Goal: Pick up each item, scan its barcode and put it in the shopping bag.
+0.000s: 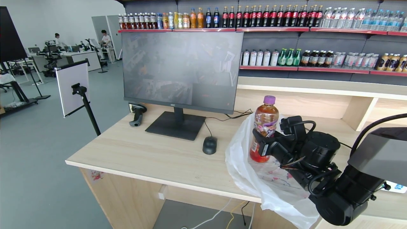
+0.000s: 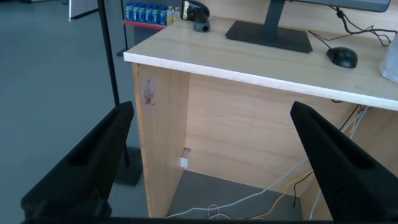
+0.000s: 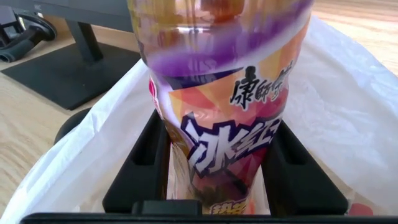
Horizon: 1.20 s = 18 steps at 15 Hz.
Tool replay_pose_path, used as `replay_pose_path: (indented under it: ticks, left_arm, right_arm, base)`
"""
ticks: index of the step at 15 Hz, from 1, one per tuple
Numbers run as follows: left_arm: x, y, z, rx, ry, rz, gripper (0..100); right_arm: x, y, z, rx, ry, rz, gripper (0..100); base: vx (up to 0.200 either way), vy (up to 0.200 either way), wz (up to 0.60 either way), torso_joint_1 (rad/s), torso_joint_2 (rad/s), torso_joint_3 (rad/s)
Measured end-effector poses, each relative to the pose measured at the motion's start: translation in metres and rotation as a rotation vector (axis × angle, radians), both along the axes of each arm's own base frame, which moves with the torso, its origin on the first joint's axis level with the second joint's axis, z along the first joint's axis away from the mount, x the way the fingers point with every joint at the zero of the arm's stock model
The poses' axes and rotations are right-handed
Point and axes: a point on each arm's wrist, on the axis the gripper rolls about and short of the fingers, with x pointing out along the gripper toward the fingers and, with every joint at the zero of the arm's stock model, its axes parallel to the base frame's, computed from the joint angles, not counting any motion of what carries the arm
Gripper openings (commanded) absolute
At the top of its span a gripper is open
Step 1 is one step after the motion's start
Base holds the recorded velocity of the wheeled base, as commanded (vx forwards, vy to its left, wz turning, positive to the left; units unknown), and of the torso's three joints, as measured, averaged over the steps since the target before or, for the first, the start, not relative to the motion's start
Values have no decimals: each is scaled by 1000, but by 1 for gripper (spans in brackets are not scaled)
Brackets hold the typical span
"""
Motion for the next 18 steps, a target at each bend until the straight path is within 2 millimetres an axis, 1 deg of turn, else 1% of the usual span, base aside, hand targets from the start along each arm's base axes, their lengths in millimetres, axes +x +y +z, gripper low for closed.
replay_pose_path:
  ticks: [8,9,14,16,18]
  left_arm:
    - [0,0,0,0,0,0,100]
    - [0,0,0,0,0,0,100]
    - [0,0,0,0,0,0,100]
    - [0,0,0,-1,0,0,100]
    - [0,0,0,-2,0,0,100]
  right_arm:
    - [-5,-2,-5,-8,29,2,0]
    - [-5,-2,-6,-8,31,1,100]
    - [-7,-4,-4,-7,32,-2,100]
    - [-15,-8,-5,-16,55,-4,100]
    - [-22,-11,1,-15,47,-4,100]
  base:
    - [0,0,0,0,0,0]
    - [0,0,0,0,0,0]
    - [0,0,0,0,0,0]
    - [0,0,0,0,0,0]
    - [0,0,0,0,0,0]
